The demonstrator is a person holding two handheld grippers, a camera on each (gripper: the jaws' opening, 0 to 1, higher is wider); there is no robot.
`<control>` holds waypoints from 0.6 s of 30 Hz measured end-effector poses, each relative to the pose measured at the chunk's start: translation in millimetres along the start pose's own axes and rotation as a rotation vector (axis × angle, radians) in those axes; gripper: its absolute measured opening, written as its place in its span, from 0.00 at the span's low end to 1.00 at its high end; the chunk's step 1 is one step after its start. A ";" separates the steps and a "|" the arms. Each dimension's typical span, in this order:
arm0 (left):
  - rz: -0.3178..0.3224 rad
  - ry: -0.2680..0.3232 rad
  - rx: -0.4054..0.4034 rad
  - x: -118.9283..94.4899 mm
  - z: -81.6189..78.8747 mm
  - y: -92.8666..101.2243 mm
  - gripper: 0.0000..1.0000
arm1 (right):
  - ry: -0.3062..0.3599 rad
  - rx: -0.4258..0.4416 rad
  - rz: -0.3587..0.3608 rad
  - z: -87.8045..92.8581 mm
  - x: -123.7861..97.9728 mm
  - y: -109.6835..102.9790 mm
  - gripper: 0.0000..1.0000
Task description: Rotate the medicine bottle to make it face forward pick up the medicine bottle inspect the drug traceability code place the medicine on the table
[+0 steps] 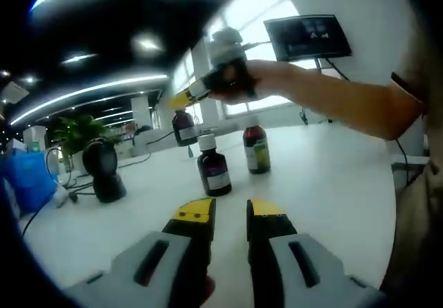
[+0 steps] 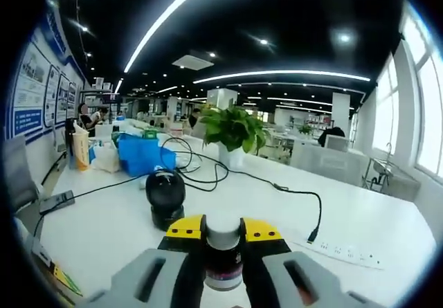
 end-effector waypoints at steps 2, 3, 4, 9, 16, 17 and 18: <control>-0.003 -0.006 0.005 0.4 0.7 0.1 0.10 | -0.001 -0.008 -0.008 -1.0 3.5 -4.6 0.15; -0.003 -0.007 0.007 0.4 0.7 0.3 0.10 | -0.004 -0.012 -0.013 -1.7 6.6 -8.0 0.15; -0.002 -0.007 0.008 0.4 0.6 0.6 0.10 | -0.006 -0.015 -0.018 -1.9 9.1 -10.8 0.15; 0.002 0.002 0.003 -0.2 -0.5 0.7 0.10 | -0.014 -0.016 -0.037 -1.4 19.5 -24.7 0.15; 0.003 -0.001 0.015 0.1 -0.4 1.8 0.10 | -0.023 -0.002 -0.065 1.8 32.2 -42.2 0.15; 0.003 -0.001 0.015 0.1 -0.6 2.0 0.10 | -0.025 -0.001 -0.067 2.1 33.4 -43.7 0.15; 0.004 0.000 0.015 0.0 -0.7 2.0 0.10 | -0.027 0.001 -0.071 2.7 35.0 -46.1 0.15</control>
Point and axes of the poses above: the point that each gripper's makers call its tool centre point, and the gripper's own axes: x roughly forward along the fingers, y roughly to its right, z roughly out of its underside, the point moved 4 cm from there along -x, roughly backward along the fingers, and after that the axes turned 13 degrees about z, right-handed, at the moved point
